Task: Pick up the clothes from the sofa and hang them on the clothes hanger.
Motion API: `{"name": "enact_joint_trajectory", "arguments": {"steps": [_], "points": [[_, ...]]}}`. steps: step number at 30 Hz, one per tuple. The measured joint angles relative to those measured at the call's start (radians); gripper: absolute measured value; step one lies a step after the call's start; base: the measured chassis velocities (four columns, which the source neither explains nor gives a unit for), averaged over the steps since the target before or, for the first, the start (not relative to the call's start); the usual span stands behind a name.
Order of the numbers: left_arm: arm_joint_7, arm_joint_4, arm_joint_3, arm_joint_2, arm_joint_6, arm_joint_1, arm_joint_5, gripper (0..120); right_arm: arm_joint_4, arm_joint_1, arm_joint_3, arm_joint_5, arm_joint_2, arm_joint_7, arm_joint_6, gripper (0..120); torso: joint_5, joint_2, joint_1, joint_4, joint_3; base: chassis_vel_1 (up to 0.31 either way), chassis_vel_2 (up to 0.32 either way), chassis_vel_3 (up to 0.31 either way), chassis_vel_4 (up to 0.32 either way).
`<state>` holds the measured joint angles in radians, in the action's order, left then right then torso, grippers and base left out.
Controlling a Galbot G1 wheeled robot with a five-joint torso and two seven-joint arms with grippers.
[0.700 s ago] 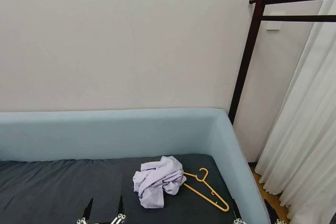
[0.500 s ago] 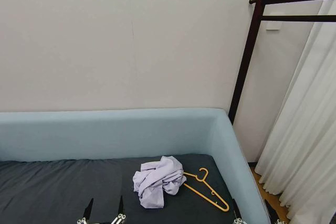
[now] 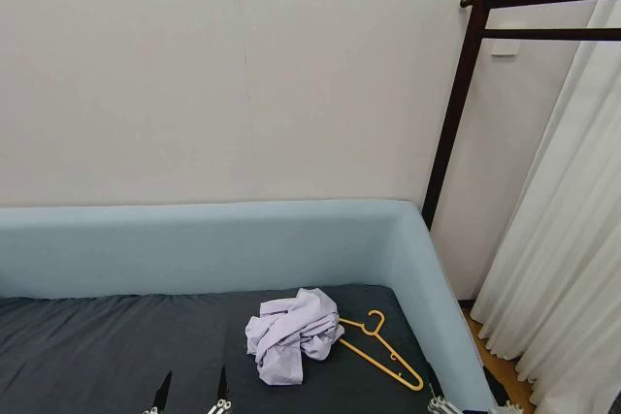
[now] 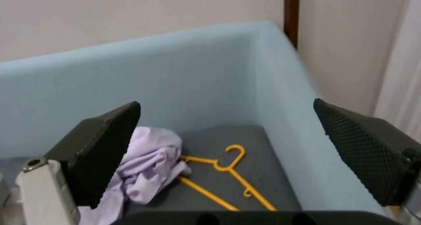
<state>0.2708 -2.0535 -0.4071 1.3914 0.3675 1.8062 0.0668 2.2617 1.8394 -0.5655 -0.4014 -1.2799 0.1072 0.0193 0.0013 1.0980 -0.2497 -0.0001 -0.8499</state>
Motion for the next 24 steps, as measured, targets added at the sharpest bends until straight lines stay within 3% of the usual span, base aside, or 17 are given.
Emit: {"name": "enact_joint_trajectory", "arguments": {"steps": [1,5,6,9,10,12,14,16,19,20,22,24], "points": [[0.000,0.000,0.000,0.000,0.000,0.000,0.000,99,0.000,0.000,0.000,0.000,0.000,0.000,0.000,100,0.0000,0.000,0.000,0.0000,0.000,0.000,0.000,0.000,0.000],[-0.001,0.015,0.006,-0.008,0.000,-0.010,0.003,99,0.013,-0.104,0.006,-0.228,0.151,0.051,-0.164,100,-0.0002,0.000,0.000,-0.0006,0.000,0.000,0.000,0.000,0.000],[-0.001,0.015,0.006,-0.008,0.000,-0.010,0.003,99,0.013,-0.104,0.006,-0.228,0.151,0.051,-0.164,100,-0.0002,0.000,0.000,-0.0006,0.000,0.000,0.000,0.000,0.000],[-0.001,0.024,0.001,0.001,0.007,-0.005,0.003,99,-0.002,-0.263,0.062,-0.397,0.259,0.109,-0.268,100,-0.0001,0.000,0.000,0.0000,0.000,0.000,0.000,0.000,0.000],[-0.001,0.024,0.001,0.001,0.007,-0.005,0.003,99,-0.002,-0.263,0.062,-0.397,0.259,0.109,-0.268,100,-0.0001,0.000,0.000,0.0000,0.000,0.000,0.000,0.000,0.000],[-0.001,0.030,-0.006,0.013,0.013,-0.002,0.003,99,-0.060,-0.384,0.140,-0.472,0.331,0.135,-0.306,100,0.0000,0.000,0.000,-0.0002,0.000,0.000,0.000,0.000,0.000],[-0.001,0.033,-0.008,0.019,0.016,-0.001,0.003,99,-0.096,-0.434,0.180,-0.486,0.355,0.141,-0.312,100,-0.0002,0.000,0.000,-0.0001,0.000,0.000,0.000,0.000,0.000],[-0.001,0.040,-0.014,0.034,0.024,0.003,0.003,99,-0.218,-0.601,0.326,-0.520,0.412,0.149,-0.327,100,0.0000,0.000,0.000,-0.0003,0.000,0.000,0.000,0.000,0.000],[-0.001,0.042,-0.021,0.042,0.032,0.011,0.002,99,-0.354,-0.805,0.502,-0.548,0.429,0.159,-0.331,100,-0.0007,0.000,0.000,-0.0002,0.000,0.000,0.000,0.000,0.000],[-0.001,0.042,-0.021,0.042,0.032,0.011,0.002,99,-0.354,-0.805,0.502,-0.548,0.429,0.159,-0.331,100,-0.0007,0.000,0.000,-0.0002,0.000,0.000,0.000,0.000,0.000],[-0.001,0.042,-0.029,0.044,0.038,0.022,0.002,99,-0.482,-0.976,0.661,-0.557,0.391,0.162,-0.340,100,0.0001,0.000,0.000,-0.0002,0.000,0.000,0.000,0.000,0.000],[-0.001,0.042,-0.030,0.044,0.041,0.027,0.002,99,-0.528,-1.036,0.704,-0.554,0.362,0.163,-0.346,100,-0.0004,0.000,0.000,-0.0001,0.000,0.000,0.000,0.000,0.000]]}}
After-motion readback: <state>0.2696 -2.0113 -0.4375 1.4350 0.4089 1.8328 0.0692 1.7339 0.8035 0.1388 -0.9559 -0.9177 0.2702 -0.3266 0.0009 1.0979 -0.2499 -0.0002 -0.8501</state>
